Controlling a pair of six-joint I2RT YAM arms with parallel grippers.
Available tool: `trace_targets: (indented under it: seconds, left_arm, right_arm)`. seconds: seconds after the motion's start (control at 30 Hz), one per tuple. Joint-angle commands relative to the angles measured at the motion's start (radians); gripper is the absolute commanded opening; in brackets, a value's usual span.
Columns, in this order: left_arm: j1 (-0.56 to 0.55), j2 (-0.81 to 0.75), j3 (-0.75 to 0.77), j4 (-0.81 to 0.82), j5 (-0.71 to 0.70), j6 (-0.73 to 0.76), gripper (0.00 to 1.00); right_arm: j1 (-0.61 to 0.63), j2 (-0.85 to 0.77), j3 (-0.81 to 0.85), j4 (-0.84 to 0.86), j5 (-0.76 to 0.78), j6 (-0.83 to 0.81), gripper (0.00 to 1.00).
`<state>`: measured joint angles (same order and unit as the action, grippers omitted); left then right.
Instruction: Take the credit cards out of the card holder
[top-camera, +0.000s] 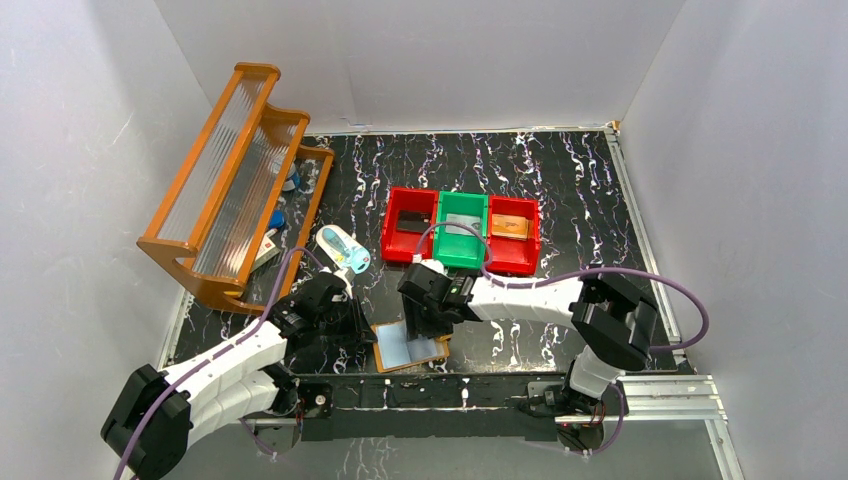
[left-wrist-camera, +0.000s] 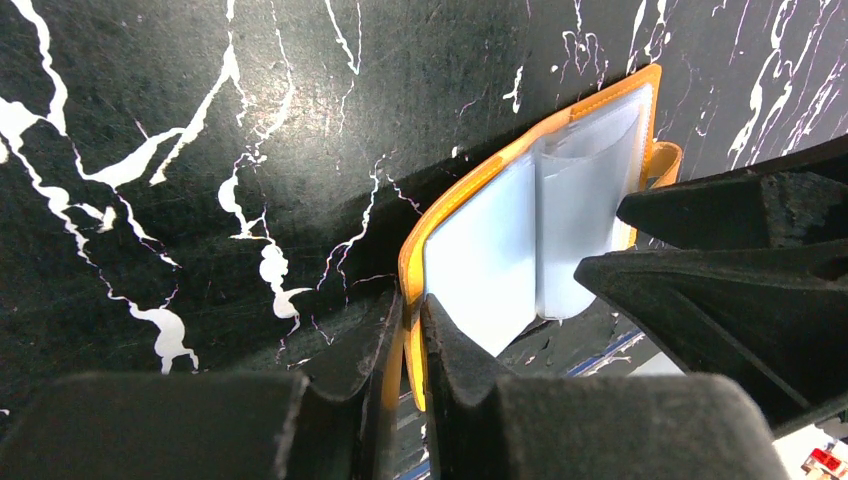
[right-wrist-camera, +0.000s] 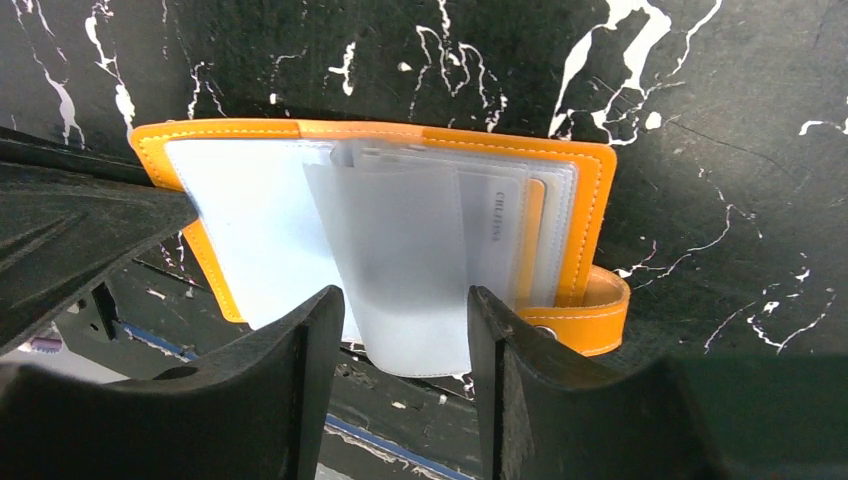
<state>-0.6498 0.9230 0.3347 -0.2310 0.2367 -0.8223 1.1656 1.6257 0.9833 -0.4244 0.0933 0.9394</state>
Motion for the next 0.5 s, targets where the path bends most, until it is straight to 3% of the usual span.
trace_targets:
  seconds: [0.0,0.47]
  left_arm:
    - [-0.002,-0.001,0.009,0.009,0.024,0.006,0.11]
    - [-0.002,-0.013,0.001,0.014,0.026,0.001,0.11]
  right_arm:
    - [0.024,0.015,0.084,-0.078,0.079,-0.010,0.55]
    - [0.025,0.030,0.006,0.314,-0.215,0.003,0.57]
